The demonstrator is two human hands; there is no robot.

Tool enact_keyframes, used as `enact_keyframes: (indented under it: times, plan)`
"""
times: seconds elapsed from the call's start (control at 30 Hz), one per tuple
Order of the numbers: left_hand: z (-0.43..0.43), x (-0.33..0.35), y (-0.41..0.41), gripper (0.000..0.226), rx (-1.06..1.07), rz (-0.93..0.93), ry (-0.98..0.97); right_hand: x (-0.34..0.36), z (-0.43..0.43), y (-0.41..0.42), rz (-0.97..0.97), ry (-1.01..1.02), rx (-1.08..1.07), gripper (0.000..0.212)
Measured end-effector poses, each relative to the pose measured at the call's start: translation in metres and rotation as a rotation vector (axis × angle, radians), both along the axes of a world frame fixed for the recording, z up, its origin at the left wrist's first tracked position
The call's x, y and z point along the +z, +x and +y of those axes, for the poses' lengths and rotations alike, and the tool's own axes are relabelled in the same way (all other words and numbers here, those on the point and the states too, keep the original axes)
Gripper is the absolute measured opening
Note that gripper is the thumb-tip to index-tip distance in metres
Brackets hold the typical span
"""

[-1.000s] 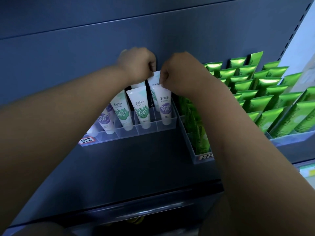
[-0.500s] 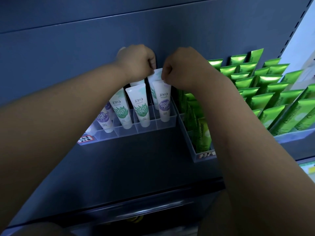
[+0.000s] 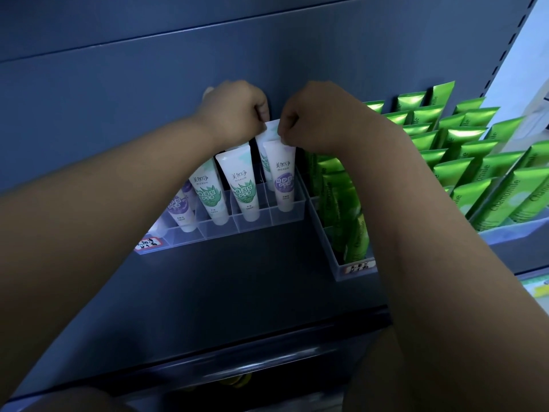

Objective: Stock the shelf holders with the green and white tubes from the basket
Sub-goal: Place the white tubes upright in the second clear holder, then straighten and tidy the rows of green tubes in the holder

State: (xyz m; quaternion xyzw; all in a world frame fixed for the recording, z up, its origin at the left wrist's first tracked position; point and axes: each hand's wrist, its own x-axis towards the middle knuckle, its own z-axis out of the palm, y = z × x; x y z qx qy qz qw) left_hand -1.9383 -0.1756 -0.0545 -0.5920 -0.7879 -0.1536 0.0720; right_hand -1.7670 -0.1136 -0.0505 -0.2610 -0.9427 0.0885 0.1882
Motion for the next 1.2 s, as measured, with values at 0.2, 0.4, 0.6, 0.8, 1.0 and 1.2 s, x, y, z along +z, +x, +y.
enact_keyframes:
  times: [0.2,0.4,0.6,0.8,1.0,1.2]
  plan:
    - [-0.008,0.001,-0.001,0.018,-0.064,-0.054,0.051,0.001,0.001,0.000,0.031,-0.026,-0.023,0.021]
    - [-0.038,0.017,0.024,0.015,-0.070,-0.074,0.199,0.007,0.002,0.014,0.136,-0.066,-0.067,0.021]
    - [-0.106,0.017,0.096,0.012,-0.119,-0.265,0.426,0.017,-0.017,0.051,0.229,0.026,-0.095,0.021]
    - [-0.136,-0.017,0.163,0.007,-0.181,-0.474,0.428,0.015,-0.031,0.111,0.339,0.037,-0.111,0.017]
    - [-0.138,-0.049,0.196,0.021,-0.155,-0.476,0.410,-0.003,-0.046,0.159,0.397,0.028,-0.009,0.019]
    - [-0.129,-0.071,0.208,0.029,0.000,-0.577,0.457,-0.032,-0.052,0.176,0.319,0.060,0.011,0.021]
